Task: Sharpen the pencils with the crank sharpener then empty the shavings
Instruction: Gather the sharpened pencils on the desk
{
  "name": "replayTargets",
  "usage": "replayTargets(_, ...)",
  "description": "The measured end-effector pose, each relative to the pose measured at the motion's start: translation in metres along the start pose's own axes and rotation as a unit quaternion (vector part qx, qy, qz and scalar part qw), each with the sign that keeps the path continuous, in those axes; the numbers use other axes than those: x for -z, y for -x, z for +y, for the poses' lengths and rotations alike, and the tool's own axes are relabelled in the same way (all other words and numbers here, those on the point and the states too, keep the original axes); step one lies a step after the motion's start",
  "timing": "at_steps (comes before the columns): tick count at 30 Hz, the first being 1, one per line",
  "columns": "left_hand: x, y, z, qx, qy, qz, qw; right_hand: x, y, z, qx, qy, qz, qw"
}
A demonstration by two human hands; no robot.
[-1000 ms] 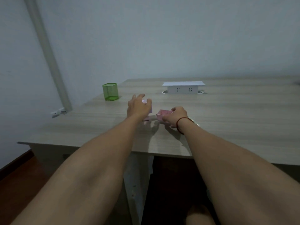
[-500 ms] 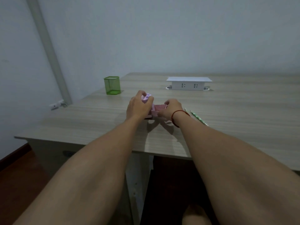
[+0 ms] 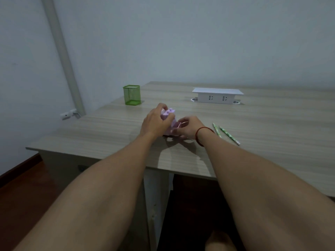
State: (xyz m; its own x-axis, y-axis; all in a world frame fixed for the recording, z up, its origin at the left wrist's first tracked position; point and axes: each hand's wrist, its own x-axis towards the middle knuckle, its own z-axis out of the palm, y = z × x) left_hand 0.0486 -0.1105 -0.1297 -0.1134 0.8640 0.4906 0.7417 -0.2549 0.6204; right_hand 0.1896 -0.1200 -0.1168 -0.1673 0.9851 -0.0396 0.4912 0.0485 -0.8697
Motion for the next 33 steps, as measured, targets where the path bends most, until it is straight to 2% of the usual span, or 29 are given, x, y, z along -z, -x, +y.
replayTargets(4,0.010,0.005,-0.004,-0.011,-0.023,0.019,1.000,-0.025,-0.002,-0.009,0.031,0.026,0.026,0.999)
replayTargets(7,0.024,0.007,-0.016,-0.007,-0.033,0.021,0.999,-0.045,-0.003,-0.011,0.051,-0.003,0.034,0.998)
replayTargets(14,0.058,0.002,-0.060,0.025,0.030,0.019,0.999,-0.092,-0.013,-0.033,0.106,0.033,0.027,0.993)
replayTargets(18,0.076,-0.007,-0.090,0.021,-0.054,0.067,0.996,-0.123,-0.026,-0.050,0.092,0.053,0.034,0.994)
replayTargets(22,0.088,-0.014,-0.102,0.031,-0.076,0.066,0.994,-0.137,-0.036,-0.059,0.084,0.061,0.025,0.994)
replayTargets(28,0.088,-0.009,-0.093,0.040,-0.077,0.060,0.994,-0.119,-0.029,-0.055,0.083,0.076,0.010,0.994)
replayTargets(33,0.077,-0.004,-0.054,-0.005,-0.156,0.158,0.975,-0.046,-0.015,-0.035,0.078,0.133,0.084,0.984)
